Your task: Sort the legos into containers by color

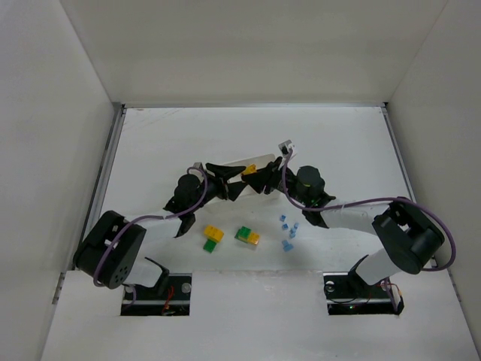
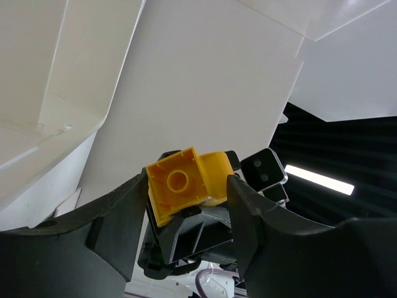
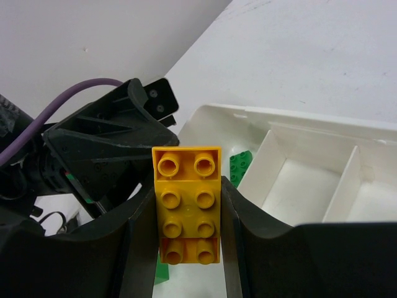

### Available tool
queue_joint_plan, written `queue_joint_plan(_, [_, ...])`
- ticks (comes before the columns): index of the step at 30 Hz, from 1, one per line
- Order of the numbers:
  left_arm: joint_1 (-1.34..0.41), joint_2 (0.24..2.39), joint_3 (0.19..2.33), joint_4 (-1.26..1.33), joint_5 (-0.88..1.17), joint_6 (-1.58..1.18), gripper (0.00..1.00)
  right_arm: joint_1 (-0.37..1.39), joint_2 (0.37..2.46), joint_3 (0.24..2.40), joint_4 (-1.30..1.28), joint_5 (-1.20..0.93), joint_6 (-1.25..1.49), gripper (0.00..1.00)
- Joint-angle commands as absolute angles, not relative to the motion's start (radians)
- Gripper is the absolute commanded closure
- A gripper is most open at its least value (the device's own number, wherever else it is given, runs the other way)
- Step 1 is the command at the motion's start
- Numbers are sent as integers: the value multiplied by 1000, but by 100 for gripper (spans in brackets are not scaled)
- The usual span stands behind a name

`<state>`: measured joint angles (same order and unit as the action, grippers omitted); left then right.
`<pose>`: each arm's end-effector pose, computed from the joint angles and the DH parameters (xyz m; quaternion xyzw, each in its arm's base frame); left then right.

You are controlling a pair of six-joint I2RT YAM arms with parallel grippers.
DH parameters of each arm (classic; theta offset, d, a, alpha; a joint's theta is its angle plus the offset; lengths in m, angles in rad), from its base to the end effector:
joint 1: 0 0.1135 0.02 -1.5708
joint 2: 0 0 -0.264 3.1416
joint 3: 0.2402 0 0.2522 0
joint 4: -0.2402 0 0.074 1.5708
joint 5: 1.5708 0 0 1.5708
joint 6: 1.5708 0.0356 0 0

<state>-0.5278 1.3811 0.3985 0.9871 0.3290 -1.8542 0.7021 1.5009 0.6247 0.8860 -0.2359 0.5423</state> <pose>0.2221 -0.1428 0.2027 -0.3370 0.6199 -0.6921 0.1519 0.2336 0.2085 0.2281 -0.1391 0.6898 0.4785 0.5251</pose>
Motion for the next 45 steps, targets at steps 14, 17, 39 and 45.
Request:
queue_joint_plan(14, [-536, 1425, 394, 1103, 342, -1894, 54, 742, 1466, 621, 962, -218, 488, 75])
queue_joint_plan(17, [-532, 1419, 384, 1101, 347, -1894, 50, 740, 1473, 624, 953, -210, 476, 75])
queue_joint_plan(39, [-525, 1397, 385, 1103, 360, -1902, 67, 843, 1508, 652, 845, -9, 308, 74])
queue_joint_plan(45, [-521, 1385, 382, 1115, 356, -1887, 80, 887, 1532, 670, 808, 75, 247, 69])
